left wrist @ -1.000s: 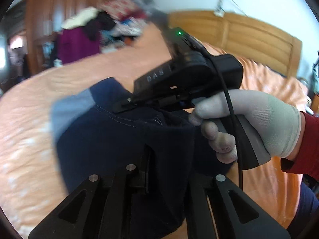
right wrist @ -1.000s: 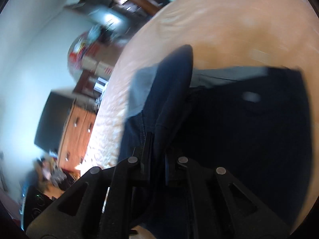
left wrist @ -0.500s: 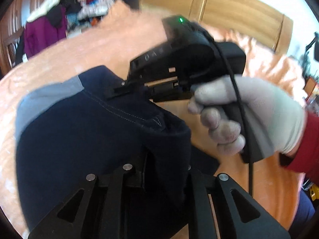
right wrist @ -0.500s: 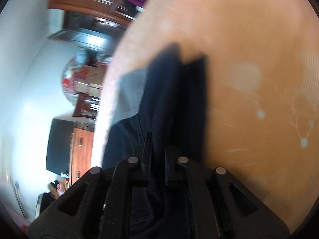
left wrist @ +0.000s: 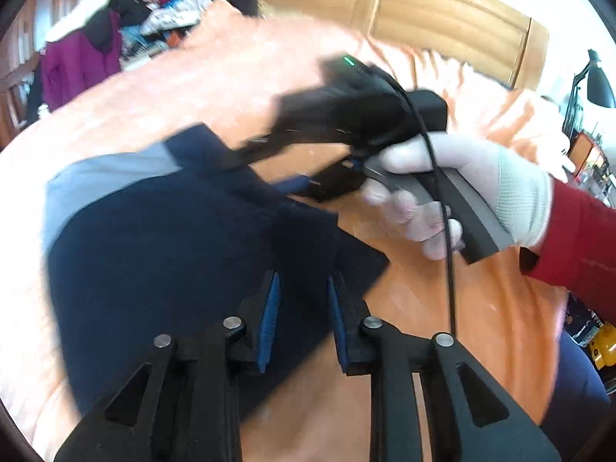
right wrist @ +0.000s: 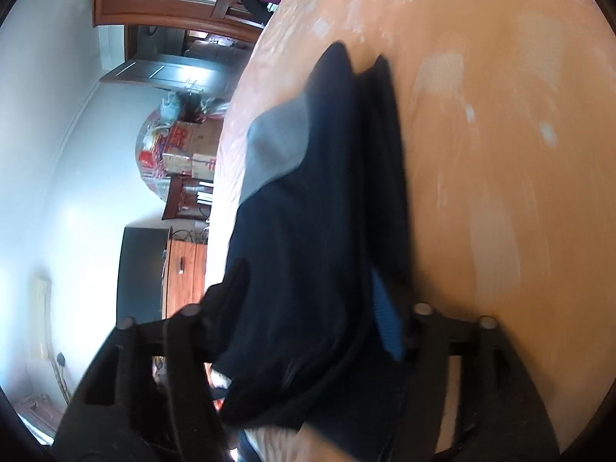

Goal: Fold small clothes
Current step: 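Fold the jacket end over with the right tool and release both tools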

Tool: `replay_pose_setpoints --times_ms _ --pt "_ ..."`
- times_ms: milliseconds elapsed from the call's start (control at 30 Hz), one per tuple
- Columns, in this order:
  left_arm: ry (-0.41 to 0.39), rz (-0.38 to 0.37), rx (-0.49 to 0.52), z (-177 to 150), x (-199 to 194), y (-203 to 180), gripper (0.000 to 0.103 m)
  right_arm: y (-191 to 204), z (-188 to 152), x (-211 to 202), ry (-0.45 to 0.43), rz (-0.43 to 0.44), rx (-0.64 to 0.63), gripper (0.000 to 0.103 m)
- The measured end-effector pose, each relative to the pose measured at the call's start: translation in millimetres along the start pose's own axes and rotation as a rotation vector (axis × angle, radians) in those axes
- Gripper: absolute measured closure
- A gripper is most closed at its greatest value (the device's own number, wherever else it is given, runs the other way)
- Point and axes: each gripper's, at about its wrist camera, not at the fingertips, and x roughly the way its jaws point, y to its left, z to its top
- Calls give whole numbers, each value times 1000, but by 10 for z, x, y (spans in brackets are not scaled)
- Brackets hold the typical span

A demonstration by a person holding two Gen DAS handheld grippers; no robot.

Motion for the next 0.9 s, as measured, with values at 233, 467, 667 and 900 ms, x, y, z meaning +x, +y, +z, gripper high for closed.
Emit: replay_pose_setpoints --times_ms 233,467,667,900 --pt "-74 183 -108 -523 -834 365 71 236 -453 -103 41 -37 -52 34" --pt "11 249 -154 -865 -712 631 70 243 -499 100 43 -90 -60 38" --pt "12 285 -128 -677 -261 595 54 105 -605 -85 -25 -3 33 43" --pt "51 380 -125 -757 67 727 52 203 -595 31 -52 -109 -14 42"
